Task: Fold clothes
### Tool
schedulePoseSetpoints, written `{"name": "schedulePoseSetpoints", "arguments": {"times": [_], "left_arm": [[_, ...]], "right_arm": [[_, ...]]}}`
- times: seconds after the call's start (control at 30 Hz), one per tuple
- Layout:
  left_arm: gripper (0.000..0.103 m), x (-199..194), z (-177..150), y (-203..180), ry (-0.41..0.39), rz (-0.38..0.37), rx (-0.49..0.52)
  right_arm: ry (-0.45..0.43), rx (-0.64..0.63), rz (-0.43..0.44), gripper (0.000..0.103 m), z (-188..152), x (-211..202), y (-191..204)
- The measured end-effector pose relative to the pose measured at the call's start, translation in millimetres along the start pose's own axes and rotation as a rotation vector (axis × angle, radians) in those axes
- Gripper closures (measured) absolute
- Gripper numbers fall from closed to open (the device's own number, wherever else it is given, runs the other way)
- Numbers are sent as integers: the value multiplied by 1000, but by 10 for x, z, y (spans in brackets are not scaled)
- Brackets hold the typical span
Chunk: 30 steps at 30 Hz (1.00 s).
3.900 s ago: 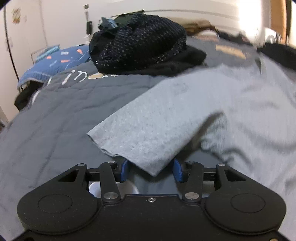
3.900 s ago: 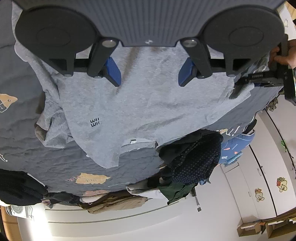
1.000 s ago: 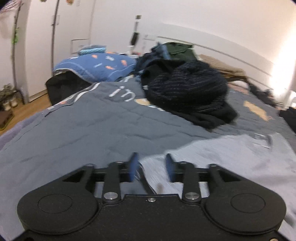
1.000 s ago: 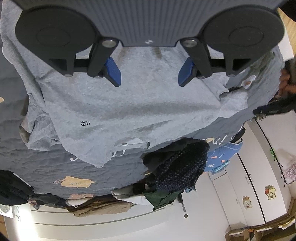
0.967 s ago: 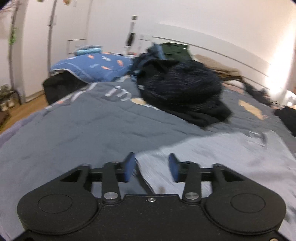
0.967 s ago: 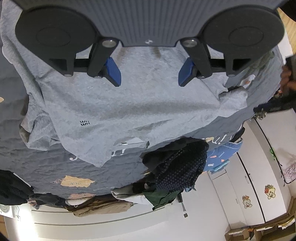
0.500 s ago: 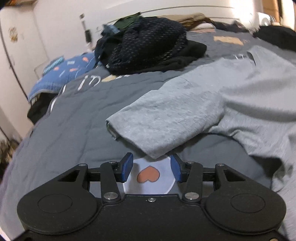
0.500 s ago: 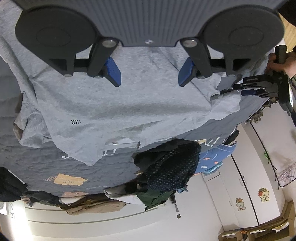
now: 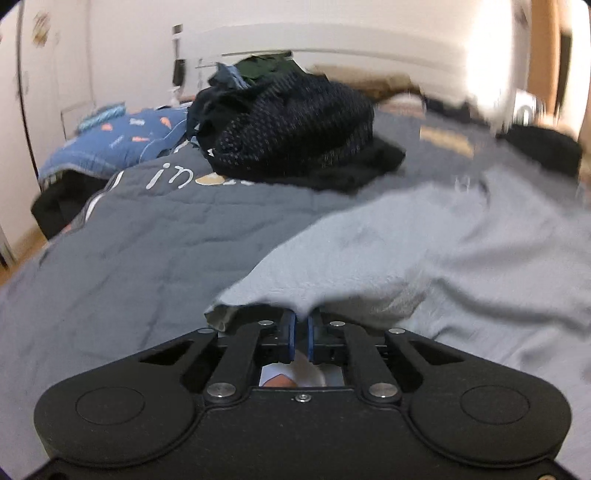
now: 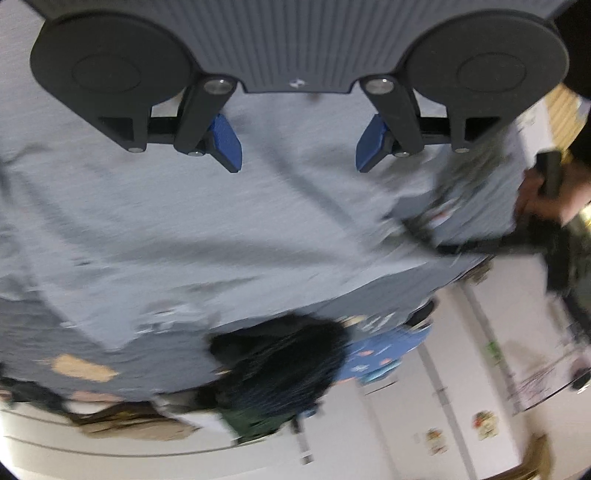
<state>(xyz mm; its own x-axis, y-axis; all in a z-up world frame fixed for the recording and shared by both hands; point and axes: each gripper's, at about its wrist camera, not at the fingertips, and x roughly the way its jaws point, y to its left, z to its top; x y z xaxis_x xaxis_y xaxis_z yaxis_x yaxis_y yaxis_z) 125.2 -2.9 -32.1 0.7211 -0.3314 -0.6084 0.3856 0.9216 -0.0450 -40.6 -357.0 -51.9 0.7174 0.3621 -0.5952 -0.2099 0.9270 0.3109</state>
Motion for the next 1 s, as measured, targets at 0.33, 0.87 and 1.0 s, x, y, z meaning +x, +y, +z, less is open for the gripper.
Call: {"name": "schedulePoseSetpoints", "arguments": {"times": [0.33, 0.87, 1.0], "left_arm": [[97, -41, -117, 125, 138, -22, -112], [66, -1084, -903, -686, 107, -271, -244], [66, -1088, -1095, -960, 170, -274, -180]], "right_arm": [[83, -175, 142, 36, -391, -61, 924], [-110, 34, -192, 36, -607, -1048, 324], [-157, 133, -319, 36, -789, -1413, -51]]}}
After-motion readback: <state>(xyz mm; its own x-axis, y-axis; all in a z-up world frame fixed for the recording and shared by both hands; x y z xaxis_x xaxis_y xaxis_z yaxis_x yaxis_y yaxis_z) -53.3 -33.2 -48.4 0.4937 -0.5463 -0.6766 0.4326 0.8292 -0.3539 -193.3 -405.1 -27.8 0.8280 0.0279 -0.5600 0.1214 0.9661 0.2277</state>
